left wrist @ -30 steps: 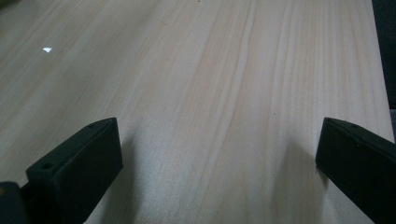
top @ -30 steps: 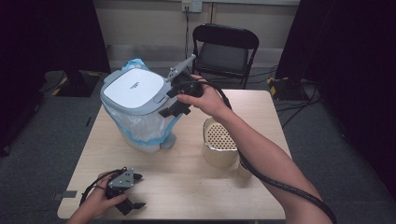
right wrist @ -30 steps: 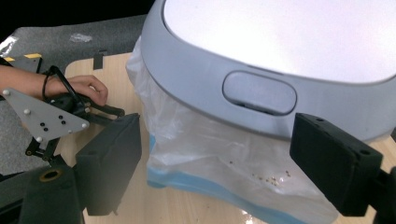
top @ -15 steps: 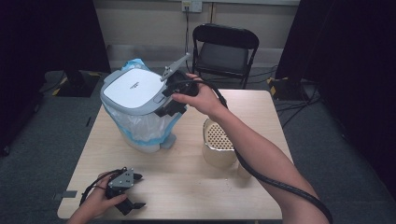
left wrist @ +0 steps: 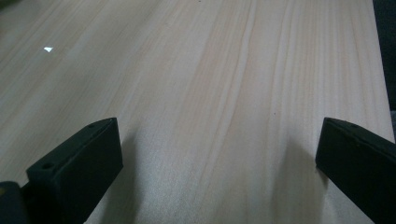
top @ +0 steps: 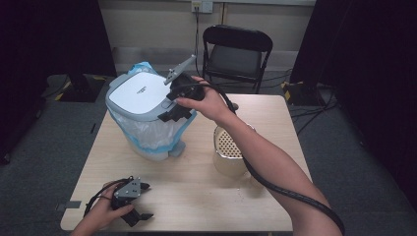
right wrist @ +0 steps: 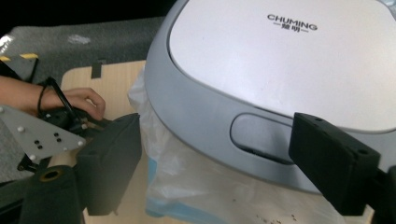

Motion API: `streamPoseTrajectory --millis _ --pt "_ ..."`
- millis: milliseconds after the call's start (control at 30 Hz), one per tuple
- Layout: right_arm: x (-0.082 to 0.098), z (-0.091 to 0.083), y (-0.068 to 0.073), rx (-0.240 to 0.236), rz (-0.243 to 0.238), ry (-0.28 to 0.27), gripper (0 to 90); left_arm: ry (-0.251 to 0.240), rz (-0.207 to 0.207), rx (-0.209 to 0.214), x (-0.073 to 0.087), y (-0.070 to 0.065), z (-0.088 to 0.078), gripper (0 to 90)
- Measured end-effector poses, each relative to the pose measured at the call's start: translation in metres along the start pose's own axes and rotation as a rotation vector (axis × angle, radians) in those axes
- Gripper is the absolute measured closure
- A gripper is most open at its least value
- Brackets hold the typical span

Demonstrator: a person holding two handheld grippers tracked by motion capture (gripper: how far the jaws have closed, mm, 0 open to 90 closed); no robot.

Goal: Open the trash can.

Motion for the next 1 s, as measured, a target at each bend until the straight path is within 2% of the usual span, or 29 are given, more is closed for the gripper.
streamPoseTrajectory --millis 100,333,400,433,500,800,1000 --pt "0.001 0.004 0.001 0.005 -0.019 0.01 14.6 0.0 0.0 0.0 0.0 0.0 0.0 0.0" --pt "0.006 0.003 0.0 -0.021 -0.003 0.028 13.8 0.0 0.0 0.0 0.0 0.0 0.0 0.0" --pt "0.005 0.003 -0.001 -0.021 -0.011 0.014 14.3 0.0 0.0 0.0 0.0 0.0 0.0 0.0" --pt "0.006 0.001 -0.001 -0.018 -0.008 0.024 16.1 0.0 0.0 0.0 0.0 0.0 0.0 0.0" --pt "0.009 -0.001 0.0 -0.011 -0.009 -0.002 15.5 0.0 -0.001 0.0 0.0 0.0 0.0 0.0" --pt "0.029 -0.018 -0.004 -0.003 0.011 -0.01 15.0 0.0 -0.002 -0.001 0.0 0.0 0.0 0.0" --pt "0.045 -0.035 -0.008 0.007 0.045 -0.028 15.0 0.0 -0.002 -0.001 0.0 0.0 0.0 0.0"
Point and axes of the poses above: each handheld gripper's, and its own axes: z roughly forward along the jaws, x roughly out of its underside, y roughly to its left, the point moved 6 cm from there along z, roughly forward along the jaws, and after that the axes turned 11 degrees about x, right-handed, at the moved point
